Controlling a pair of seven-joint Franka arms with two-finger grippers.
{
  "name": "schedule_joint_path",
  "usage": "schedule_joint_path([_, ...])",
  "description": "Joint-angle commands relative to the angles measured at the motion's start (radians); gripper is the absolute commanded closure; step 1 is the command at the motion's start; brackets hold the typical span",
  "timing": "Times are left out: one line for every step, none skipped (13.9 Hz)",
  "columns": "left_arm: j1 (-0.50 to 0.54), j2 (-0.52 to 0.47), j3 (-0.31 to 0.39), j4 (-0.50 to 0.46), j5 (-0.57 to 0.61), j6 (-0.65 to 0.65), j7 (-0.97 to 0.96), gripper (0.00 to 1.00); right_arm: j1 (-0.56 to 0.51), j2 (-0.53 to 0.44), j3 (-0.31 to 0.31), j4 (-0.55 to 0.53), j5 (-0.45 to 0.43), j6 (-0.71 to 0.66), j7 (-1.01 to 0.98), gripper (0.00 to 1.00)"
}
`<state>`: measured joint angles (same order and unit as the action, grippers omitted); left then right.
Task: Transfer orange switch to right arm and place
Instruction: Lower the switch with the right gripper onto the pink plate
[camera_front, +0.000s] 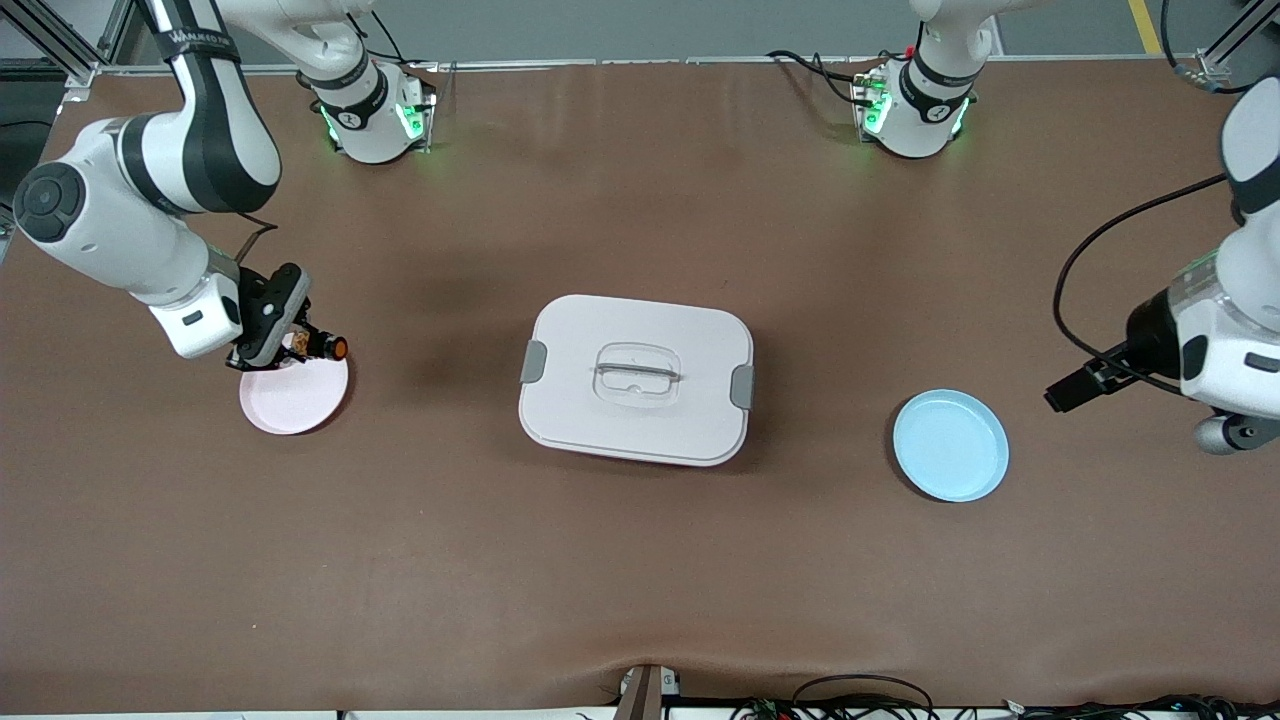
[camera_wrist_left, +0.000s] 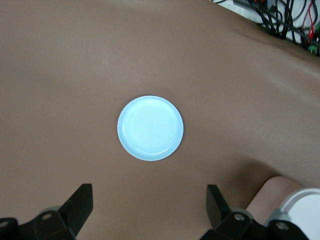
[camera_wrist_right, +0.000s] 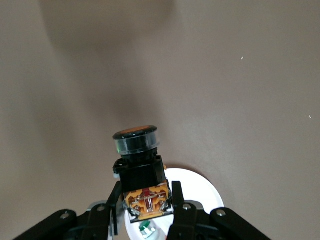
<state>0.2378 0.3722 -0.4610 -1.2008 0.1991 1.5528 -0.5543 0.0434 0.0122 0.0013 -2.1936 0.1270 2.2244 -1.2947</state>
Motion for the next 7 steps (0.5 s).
schedule_joint_path([0.026,-0.062,-0.002,-0.040,0.007,-0.036,0.152,0.00,-0.052,-0.006,0.016,-0.064,-0.033,0.085,-0.092,1.00])
schedule_joint_path([0.026,-0.082,0.007,-0.060,0.003,-0.036,0.204,0.00,-0.069,0.002,0.016,-0.073,-0.044,0.099,-0.128,1.00])
schedule_joint_path([0.012,-0.113,0.045,-0.088,-0.006,-0.036,0.244,0.00,-0.080,0.018,0.016,-0.077,-0.049,0.112,-0.159,1.00])
schedule_joint_path([-0.021,-0.145,0.091,-0.118,-0.024,-0.034,0.269,0.00,-0.102,0.031,0.016,-0.077,-0.053,0.122,-0.170,1.00])
schedule_joint_path([-0.062,-0.180,0.154,-0.147,-0.059,-0.033,0.281,0.00,-0.117,0.038,0.016,-0.078,-0.056,0.130,-0.172,1.00])
schedule_joint_path([-0.098,-0.218,0.215,-0.181,-0.120,-0.030,0.296,0.00,-0.128,0.043,0.016,-0.084,-0.056,0.133,-0.172,1.00])
schedule_joint_path([-0.145,-0.258,0.285,-0.218,-0.165,-0.022,0.319,0.00,-0.143,0.046,0.016,-0.092,-0.058,0.142,-0.173,1.00])
